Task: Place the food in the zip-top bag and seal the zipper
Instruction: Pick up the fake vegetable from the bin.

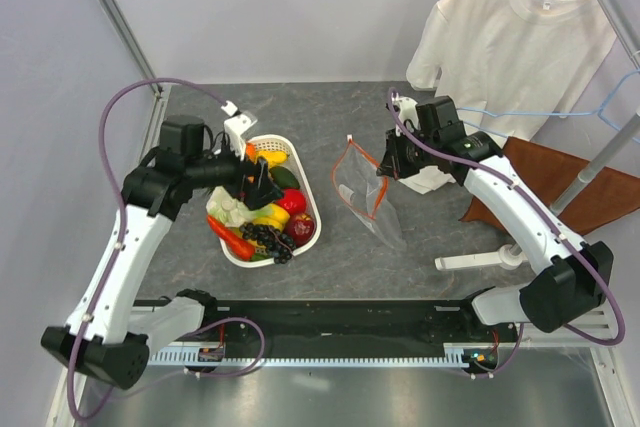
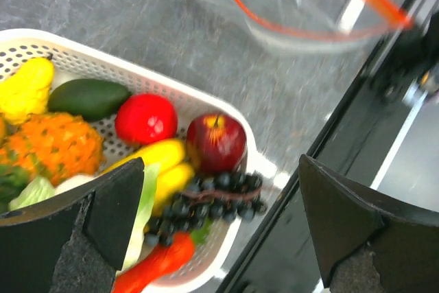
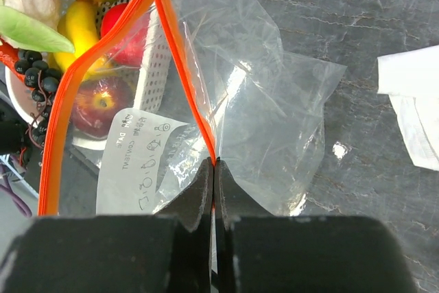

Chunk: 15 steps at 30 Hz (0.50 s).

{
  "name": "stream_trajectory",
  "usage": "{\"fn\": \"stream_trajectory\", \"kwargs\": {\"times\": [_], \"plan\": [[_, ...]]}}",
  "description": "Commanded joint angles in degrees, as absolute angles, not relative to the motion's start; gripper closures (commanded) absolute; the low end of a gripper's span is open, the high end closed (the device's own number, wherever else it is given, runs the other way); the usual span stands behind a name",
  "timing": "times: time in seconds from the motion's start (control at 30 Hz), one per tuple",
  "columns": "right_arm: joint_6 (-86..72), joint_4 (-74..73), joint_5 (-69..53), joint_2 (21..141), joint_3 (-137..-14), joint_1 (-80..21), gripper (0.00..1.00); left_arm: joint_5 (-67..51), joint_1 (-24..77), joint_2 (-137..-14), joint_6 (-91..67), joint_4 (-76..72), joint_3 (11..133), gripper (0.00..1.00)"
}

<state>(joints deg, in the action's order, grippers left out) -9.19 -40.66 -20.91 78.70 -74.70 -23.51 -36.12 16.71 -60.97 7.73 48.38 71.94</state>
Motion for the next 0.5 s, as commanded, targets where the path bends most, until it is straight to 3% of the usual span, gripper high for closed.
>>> {"fn": "stream_trajectory", "kwargs": {"times": [0.0,0.2,0.47], "plan": [[-9.58,-38.85,-22.94,76.64,-74.53,-23.91,1.00,-37.44,16.44,-58.45,27.84,62.03,70.75,0.00],[-9.06,-39.11,-23.38,76.38,-74.36,-24.08,1.00,-32.36,16.52,-57.92,43.13,67.23,71.01,0.04],[-7.74,-39.90,-23.20,76.90,-74.88,-24.26,1.00,-13.46,16.52,-66.61,54.57,73.21,76.38,0.05]]}}
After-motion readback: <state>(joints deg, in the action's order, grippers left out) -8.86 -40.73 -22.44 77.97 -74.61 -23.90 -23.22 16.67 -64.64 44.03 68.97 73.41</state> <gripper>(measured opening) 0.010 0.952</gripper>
